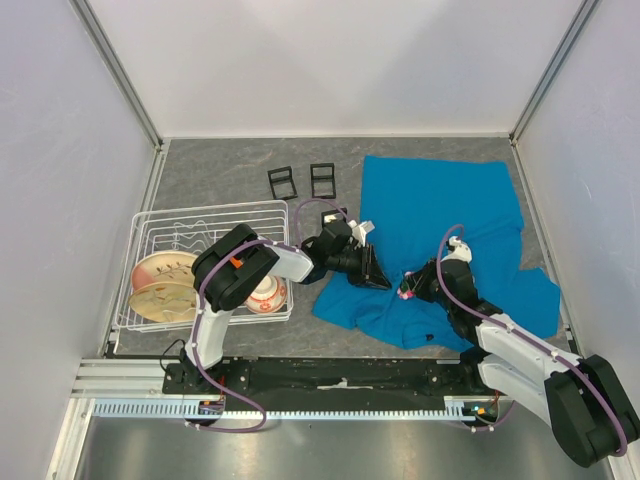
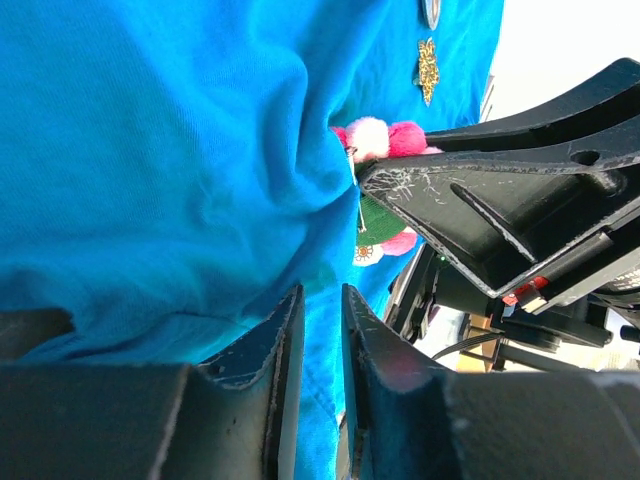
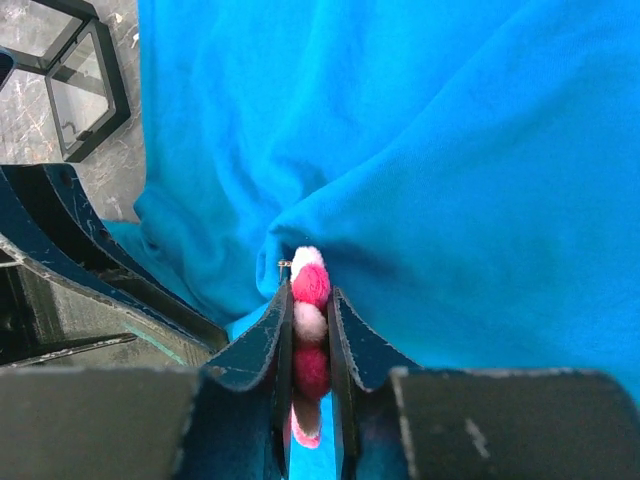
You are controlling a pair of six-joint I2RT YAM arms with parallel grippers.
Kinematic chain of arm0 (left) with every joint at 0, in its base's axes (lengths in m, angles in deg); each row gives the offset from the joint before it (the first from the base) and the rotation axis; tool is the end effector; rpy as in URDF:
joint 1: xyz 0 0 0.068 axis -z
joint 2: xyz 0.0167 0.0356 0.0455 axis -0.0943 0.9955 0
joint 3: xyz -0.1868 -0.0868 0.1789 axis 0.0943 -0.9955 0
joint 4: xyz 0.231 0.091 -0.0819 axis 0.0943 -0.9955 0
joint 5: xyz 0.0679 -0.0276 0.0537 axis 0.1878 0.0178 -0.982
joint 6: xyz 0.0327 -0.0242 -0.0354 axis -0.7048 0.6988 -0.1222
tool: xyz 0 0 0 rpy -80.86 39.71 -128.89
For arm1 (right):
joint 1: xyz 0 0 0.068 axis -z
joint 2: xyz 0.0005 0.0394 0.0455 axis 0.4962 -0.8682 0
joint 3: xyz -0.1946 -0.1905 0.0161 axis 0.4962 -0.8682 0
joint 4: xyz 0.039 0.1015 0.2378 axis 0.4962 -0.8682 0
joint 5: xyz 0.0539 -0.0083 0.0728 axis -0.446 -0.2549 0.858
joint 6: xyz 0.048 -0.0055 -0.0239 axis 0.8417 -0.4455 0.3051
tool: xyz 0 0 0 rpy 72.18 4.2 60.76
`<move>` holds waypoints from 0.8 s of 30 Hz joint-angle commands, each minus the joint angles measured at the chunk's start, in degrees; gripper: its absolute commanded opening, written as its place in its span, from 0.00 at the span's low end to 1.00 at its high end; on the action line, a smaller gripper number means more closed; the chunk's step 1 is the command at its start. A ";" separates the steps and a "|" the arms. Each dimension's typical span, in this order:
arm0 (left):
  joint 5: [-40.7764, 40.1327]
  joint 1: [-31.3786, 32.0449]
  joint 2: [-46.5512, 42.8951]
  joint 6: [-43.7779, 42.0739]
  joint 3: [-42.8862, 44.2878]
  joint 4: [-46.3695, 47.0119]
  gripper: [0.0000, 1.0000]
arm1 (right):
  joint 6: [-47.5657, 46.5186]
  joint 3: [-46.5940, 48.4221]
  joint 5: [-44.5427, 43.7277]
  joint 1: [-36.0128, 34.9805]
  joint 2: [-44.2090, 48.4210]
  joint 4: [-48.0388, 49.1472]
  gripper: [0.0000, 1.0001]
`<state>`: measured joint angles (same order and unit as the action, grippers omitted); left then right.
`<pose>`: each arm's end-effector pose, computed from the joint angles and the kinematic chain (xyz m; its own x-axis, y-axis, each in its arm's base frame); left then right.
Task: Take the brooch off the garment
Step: Pick up the brooch from the clothes.
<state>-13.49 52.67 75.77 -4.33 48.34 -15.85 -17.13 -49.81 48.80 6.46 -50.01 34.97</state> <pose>0.2604 -0.3127 0.1080 -0.9667 0.0846 -0.2415 0.2542 0.4252 -0.8687 0.1608 0.0660 0.1411 -0.6012 0.4776 -0.6407 0.1050 0.8420 0.5291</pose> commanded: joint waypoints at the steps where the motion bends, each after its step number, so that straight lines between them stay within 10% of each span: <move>1: 1.98 0.02 -1.36 -0.33 1.89 -0.56 0.30 | -1.69 0.57 0.71 0.09 0.58 2.98 0.18; 10: 0.76 0.02 -2.24 -1.63 6.99 -7.05 0.30 | -1.61 -0.22 0.45 0.17 0.06 6.94 0.00; 24: -2.32 0.28 0.75 -5.06 15.70 -18.58 0.16 | -3.28 -0.04 -0.17 0.09 0.41 6.32 0.00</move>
<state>-14.25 52.70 75.84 -6.54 61.66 -31.15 -19.23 -49.92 49.22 6.46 -49.96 39.04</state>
